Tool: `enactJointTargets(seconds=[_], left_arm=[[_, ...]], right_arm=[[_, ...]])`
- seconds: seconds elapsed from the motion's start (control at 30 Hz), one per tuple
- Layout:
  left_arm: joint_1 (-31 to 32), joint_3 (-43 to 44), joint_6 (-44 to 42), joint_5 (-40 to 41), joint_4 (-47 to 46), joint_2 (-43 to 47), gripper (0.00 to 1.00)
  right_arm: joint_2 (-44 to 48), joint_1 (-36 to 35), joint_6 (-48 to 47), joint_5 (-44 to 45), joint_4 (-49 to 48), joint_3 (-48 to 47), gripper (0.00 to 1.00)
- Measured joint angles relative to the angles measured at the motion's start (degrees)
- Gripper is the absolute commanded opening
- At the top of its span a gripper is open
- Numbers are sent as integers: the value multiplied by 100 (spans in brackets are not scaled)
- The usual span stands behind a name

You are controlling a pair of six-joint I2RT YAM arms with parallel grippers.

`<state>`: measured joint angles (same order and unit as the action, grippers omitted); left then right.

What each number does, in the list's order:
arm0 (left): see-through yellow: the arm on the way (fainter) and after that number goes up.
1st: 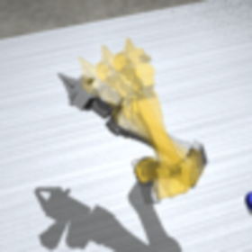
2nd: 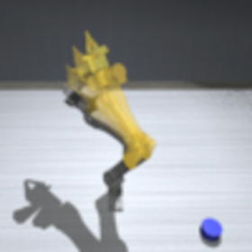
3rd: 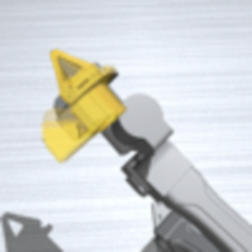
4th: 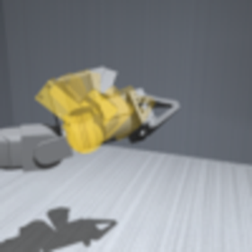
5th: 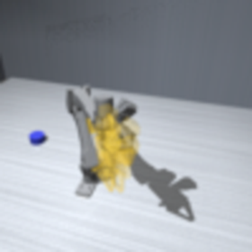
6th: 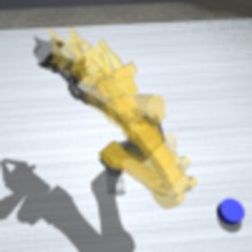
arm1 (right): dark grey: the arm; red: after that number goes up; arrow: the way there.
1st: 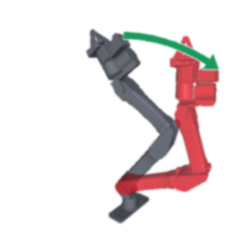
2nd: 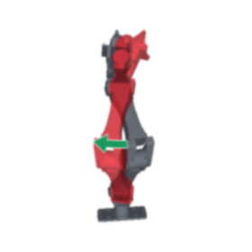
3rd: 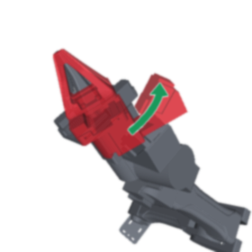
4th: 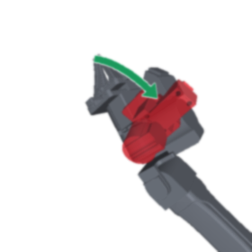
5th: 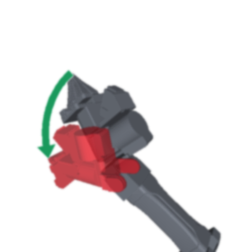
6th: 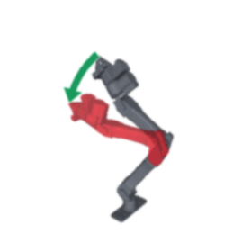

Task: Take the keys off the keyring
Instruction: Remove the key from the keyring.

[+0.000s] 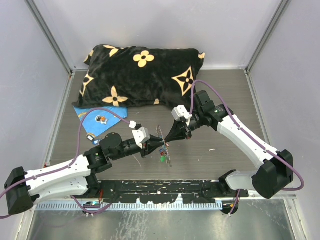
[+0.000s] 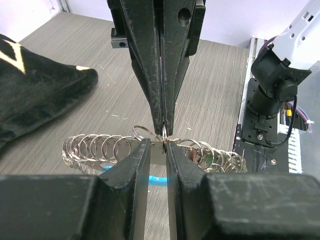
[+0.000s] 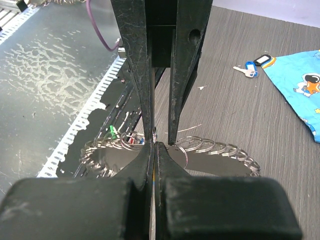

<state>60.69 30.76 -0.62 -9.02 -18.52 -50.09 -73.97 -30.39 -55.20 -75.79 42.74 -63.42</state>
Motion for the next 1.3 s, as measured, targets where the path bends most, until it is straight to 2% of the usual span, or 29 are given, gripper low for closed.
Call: enactJointTargets(seconds=[0.1, 0.17, 0.2, 0.4, 0.57, 0.67, 0.97, 1.3], left_arm=[[0, 0, 15, 0, -9, -33, 11], [0, 0, 15, -7, -9, -37, 1], [2, 0, 17, -7, -9, -37, 0], [7, 37, 96, -15, 66, -42, 0], [7, 306, 144, 22, 588, -42, 0], [7, 603, 151, 22, 1115, -76, 0], [7, 1709, 76, -37, 2835, -393, 0], [-11, 3095, -33, -299, 4660, -1193, 0]], right_arm=[[0, 0, 0, 0, -11, 0, 1], [0, 0, 0, 2, -33, 0, 1], [0, 2, 0, 4, -42, 0, 1], [0, 4, -7, 13, -70, 0, 1], [0, 4, -68, 33, -59, 0, 14], [15, 4, -157, 72, -20, 0, 23], [50, 4, -243, 142, 131, -2, 39], [59, 4, 181, 120, -74, -2, 41]])
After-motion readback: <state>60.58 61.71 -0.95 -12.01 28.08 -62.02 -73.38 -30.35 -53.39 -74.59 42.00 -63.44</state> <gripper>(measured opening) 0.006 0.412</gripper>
